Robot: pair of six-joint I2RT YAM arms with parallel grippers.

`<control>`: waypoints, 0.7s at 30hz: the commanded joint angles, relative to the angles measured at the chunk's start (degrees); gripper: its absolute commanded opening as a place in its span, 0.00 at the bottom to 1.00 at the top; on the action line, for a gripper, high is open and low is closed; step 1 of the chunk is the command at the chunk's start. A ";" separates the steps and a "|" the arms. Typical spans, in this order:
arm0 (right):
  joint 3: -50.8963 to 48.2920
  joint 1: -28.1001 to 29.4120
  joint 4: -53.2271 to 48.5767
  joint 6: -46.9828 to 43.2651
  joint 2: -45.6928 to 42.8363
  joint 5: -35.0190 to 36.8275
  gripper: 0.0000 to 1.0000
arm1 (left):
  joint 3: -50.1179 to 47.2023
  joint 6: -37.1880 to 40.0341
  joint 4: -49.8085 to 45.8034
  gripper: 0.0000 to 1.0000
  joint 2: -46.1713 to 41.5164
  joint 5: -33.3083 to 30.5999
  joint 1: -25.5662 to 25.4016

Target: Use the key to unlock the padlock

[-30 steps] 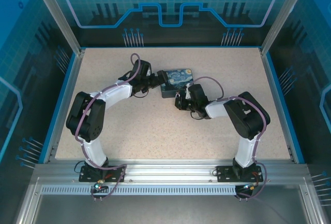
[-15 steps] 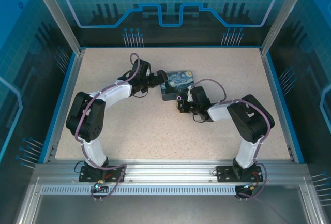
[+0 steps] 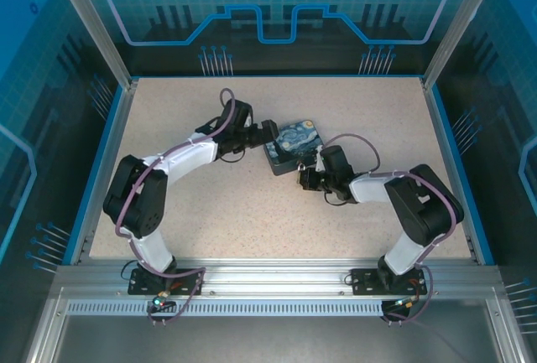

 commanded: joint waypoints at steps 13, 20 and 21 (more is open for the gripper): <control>-3.95 -2.53 2.27 5.83 -1.18 -2.96 0.00 | 2.89 6.84 -8.88 0.99 4.19 -12.82 -6.54; -5.69 -3.49 4.78 8.60 -1.20 -3.80 0.00 | 2.58 6.69 -8.98 0.99 6.01 -14.26 -7.24; -5.88 -3.67 5.27 8.99 -1.11 -3.96 0.00 | 2.42 6.82 -9.01 0.99 6.07 -14.32 -7.32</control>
